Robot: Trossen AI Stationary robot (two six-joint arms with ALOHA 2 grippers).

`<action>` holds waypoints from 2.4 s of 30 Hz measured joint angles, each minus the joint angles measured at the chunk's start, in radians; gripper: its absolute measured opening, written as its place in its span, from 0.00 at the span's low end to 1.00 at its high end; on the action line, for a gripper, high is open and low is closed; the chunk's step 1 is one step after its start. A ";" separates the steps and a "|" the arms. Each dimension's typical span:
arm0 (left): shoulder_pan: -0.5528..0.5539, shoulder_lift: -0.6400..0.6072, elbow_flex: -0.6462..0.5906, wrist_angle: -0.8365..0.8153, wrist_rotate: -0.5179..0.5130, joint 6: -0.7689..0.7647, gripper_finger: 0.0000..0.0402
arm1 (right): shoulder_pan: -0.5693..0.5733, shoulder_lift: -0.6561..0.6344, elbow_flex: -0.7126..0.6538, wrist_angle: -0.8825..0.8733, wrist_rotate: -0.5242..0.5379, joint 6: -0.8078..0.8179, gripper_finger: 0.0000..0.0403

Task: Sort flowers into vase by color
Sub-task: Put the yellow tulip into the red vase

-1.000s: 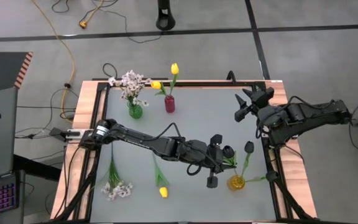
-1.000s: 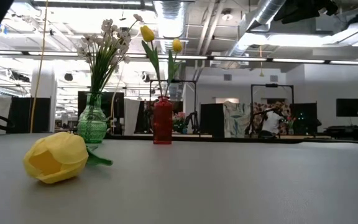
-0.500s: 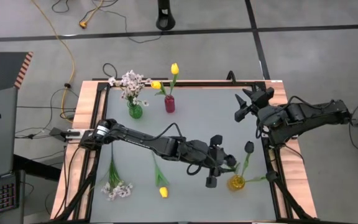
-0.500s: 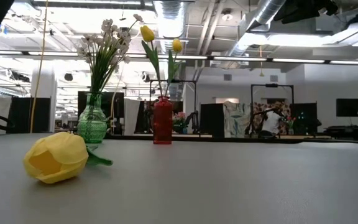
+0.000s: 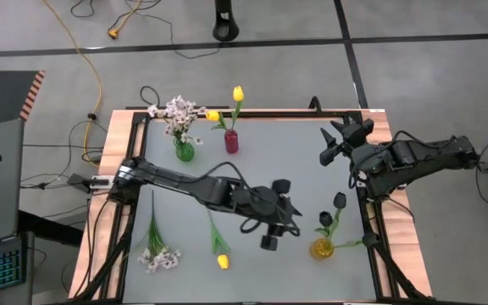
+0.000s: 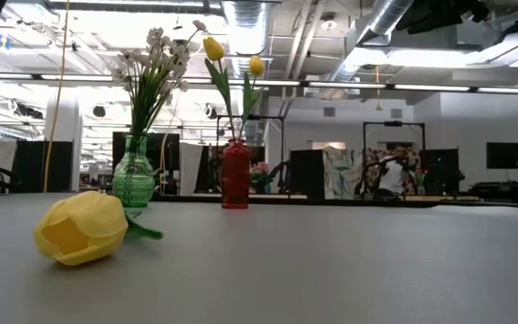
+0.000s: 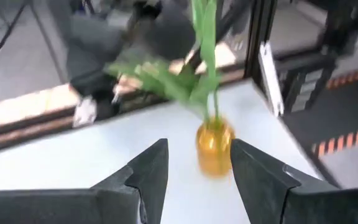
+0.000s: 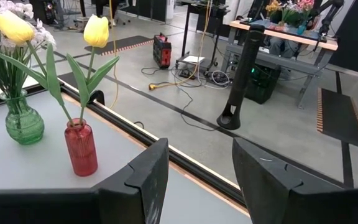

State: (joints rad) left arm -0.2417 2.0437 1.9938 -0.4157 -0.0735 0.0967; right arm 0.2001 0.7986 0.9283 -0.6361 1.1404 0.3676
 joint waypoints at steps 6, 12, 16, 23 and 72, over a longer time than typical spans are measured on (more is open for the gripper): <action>0.001 -0.113 0.001 -0.371 -0.093 0.034 0.40 | 0.000 0.000 0.000 -0.001 0.001 -0.001 0.50; 0.002 -0.182 0.001 -0.784 -0.153 -0.068 0.40 | -0.003 0.000 0.000 -0.025 -0.031 0.000 0.50; 0.002 -0.205 -0.054 -0.933 -0.138 -0.133 0.40 | -0.044 0.000 0.000 -0.049 -0.099 0.033 0.50; -0.003 -0.249 -0.308 -0.924 -0.100 -0.138 0.40 | -0.162 0.000 0.000 -0.102 -0.205 0.043 0.50; -0.078 -0.224 -0.887 -0.188 0.094 0.197 0.24 | -0.766 0.398 0.000 -0.114 -0.828 -0.123 0.50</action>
State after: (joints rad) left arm -0.3199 1.8198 1.1069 -0.6038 0.0207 0.2935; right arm -0.5660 1.1963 0.9279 -0.7502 0.3122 0.2450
